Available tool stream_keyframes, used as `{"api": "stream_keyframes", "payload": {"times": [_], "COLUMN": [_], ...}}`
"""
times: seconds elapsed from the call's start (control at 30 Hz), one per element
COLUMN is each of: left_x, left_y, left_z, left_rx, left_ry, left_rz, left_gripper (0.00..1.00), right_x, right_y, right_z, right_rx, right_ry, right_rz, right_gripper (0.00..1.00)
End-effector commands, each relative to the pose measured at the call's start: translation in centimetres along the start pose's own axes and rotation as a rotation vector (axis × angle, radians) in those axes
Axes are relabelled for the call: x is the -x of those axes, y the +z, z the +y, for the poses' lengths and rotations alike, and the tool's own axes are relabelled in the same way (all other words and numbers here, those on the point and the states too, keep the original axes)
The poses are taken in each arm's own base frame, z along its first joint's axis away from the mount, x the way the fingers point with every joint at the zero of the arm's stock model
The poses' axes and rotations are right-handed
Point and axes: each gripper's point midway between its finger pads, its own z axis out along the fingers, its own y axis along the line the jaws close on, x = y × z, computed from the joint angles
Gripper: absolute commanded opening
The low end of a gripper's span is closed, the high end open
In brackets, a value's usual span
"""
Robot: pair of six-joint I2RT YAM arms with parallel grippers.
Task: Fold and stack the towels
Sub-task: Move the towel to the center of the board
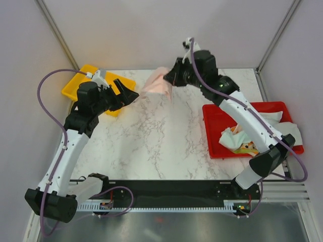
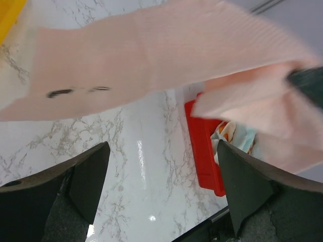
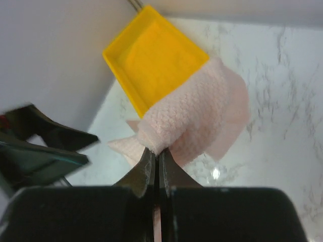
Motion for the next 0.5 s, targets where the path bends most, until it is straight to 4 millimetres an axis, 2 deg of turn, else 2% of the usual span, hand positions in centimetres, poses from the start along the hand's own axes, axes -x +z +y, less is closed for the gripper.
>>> {"api": "stream_keyframes", "payload": {"times": [0.0, 0.03, 0.07, 0.1, 0.13, 0.17, 0.2, 0.23, 0.27, 0.3, 0.33, 0.4, 0.43, 0.47], "left_x": [-1.1, -1.7, -2.4, -4.0, -4.8, -6.3, -7.0, -7.6, -8.6, -9.0, -9.2, -10.2, -10.4, -11.1], "left_y": [-0.6, -0.8, -0.7, -0.5, -0.4, -0.2, -0.2, -0.1, 0.0, 0.1, 0.1, 0.2, 0.2, 0.1], "left_z": [1.2, 1.5, 2.1, 3.3, 3.7, 4.6, 5.0, 5.4, 6.2, 6.7, 7.0, 7.8, 8.0, 8.6], "left_rx": [0.032, 0.035, 0.044, 0.064, 0.067, 0.082, 0.085, 0.093, 0.108, 0.123, 0.132, 0.154, 0.164, 0.180], "left_ry": [0.019, 0.023, 0.020, 0.007, -0.005, -0.020, -0.028, -0.032, -0.040, -0.042, -0.047, -0.060, -0.068, -0.079], "left_rz": [0.019, 0.026, 0.041, 0.075, 0.097, 0.131, 0.151, 0.165, 0.188, 0.192, 0.196, 0.212, 0.216, 0.227], "left_gripper": [0.94, 0.94, 0.94, 0.94, 0.94, 0.94, 0.93, 0.92, 0.91, 0.91, 0.91, 0.89, 0.88, 0.87], "right_x": [-13.6, -14.7, -20.1, -22.1, -23.4, -27.2, -28.6, -30.1, -32.3, -33.0, -33.7, -36.1, -36.7, -37.6], "right_y": [2.0, 1.4, 0.5, -0.1, -0.5, -1.7, -2.3, -3.2, -4.4, -5.1, -6.0, -8.1, -9.0, -9.8], "right_z": [-6.4, -6.5, -9.3, -10.4, -9.8, -11.4, -11.9, -11.1, -11.7, -12.0, -10.9, -11.3, -10.5, -10.7], "right_rx": [-0.147, -0.140, -0.204, -0.235, -0.207, -0.236, -0.256, -0.238, -0.250, -0.279, -0.257, -0.284, -0.277, -0.287], "right_ry": [0.040, 0.036, 0.037, 0.030, 0.014, 0.005, -0.010, -0.024, -0.030, -0.036, -0.047, -0.037, -0.018, -0.015], "right_rz": [0.278, 0.269, 0.367, 0.388, 0.386, 0.458, 0.479, 0.504, 0.552, 0.550, 0.555, 0.605, 0.617, 0.639], "right_gripper": [0.00, 0.00, 0.00, 0.00, 0.00, 0.00, 0.00, 0.00, 0.00, 0.01, 0.01, 0.05, 0.09, 0.26]}}
